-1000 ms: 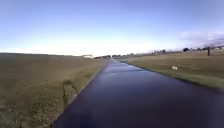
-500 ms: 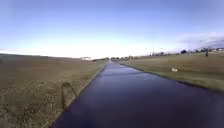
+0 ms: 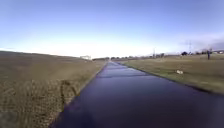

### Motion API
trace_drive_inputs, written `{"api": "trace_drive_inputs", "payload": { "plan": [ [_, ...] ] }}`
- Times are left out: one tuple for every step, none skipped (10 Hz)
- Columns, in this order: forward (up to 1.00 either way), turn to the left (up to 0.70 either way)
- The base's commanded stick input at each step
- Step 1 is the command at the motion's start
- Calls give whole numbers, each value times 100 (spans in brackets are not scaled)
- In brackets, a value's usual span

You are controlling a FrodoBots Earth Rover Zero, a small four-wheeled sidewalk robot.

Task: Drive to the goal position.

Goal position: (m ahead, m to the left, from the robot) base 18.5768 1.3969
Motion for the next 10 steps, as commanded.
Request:
{"api": "trace_drive_inputs", "payload": {
  "plan": [
    [100,0],
    [100,0],
    [100,0],
    [100,0],
    [100,0],
    [100,0],
    [100,-2],
    [100,-11],
    [100,-36],
    [100,-33]
  ]
}}
